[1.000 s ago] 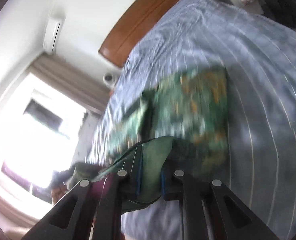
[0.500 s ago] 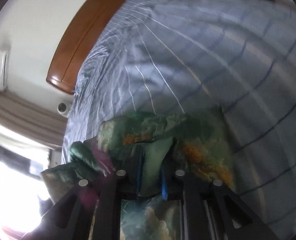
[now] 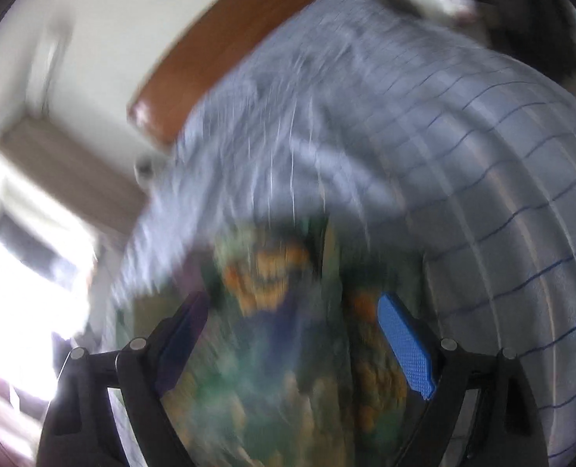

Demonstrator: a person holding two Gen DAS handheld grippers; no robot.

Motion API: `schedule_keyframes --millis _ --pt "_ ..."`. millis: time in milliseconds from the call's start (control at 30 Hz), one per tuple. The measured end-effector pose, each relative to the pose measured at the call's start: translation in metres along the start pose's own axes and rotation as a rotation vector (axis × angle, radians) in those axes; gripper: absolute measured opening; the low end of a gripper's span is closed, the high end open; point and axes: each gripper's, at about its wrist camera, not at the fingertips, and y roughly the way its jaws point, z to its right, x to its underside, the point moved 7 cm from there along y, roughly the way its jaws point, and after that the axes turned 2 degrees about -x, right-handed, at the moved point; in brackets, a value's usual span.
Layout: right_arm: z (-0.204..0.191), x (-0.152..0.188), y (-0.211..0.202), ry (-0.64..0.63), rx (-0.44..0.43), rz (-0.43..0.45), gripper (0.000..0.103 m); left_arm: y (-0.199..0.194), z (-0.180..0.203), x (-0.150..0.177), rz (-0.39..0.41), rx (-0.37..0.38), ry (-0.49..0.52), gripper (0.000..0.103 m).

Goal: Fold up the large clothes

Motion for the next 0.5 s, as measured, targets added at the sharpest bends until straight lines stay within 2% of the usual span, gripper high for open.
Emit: schedule_keyframes --millis 33,67,100,133,167,200,267,333,400,433,500 --pt "-0.006 0.010 0.011 -0.038 0.025 -0.042 0.088 0.008 0.005 0.008 -0.012 -0.013 0.015 0.096" --pt "-0.009 0.022 0.020 -0.072 0.055 -0.074 0.087 0.012 0.011 0.014 -0.012 -0.032 0.029 0.089" --pt "-0.011 0.030 0.030 -0.096 0.092 -0.094 0.077 0.016 0.018 0.017 -0.012 -0.068 0.060 0.052" --pt "-0.013 0.033 0.037 -0.112 0.122 -0.104 0.054 0.018 0.020 0.018 -0.019 -0.112 0.079 0.012" --pt "-0.014 0.037 0.042 -0.135 0.182 -0.109 0.037 0.016 0.023 0.018 -0.017 -0.135 0.091 0.011" --pt "-0.017 0.036 0.040 -0.161 0.235 -0.098 0.019 0.007 0.026 0.012 0.019 -0.133 0.092 0.009" --pt "-0.029 0.026 0.021 -0.214 0.262 -0.026 0.015 -0.021 0.027 -0.001 0.115 -0.108 0.082 0.009" --pt "-0.049 0.013 -0.010 -0.299 0.267 0.086 0.013 -0.045 0.027 -0.015 0.196 -0.057 0.060 0.009" --pt "-0.058 0.001 -0.023 -0.339 0.263 0.149 0.013 -0.047 0.027 -0.022 0.255 -0.080 0.064 0.009" --pt "-0.060 -0.003 -0.025 -0.350 0.271 0.179 0.013 -0.040 0.026 -0.021 0.258 -0.098 0.060 0.009" --pt "-0.048 -0.005 -0.010 -0.317 0.286 0.171 0.013 -0.006 0.018 -0.013 0.196 -0.155 0.045 0.010"
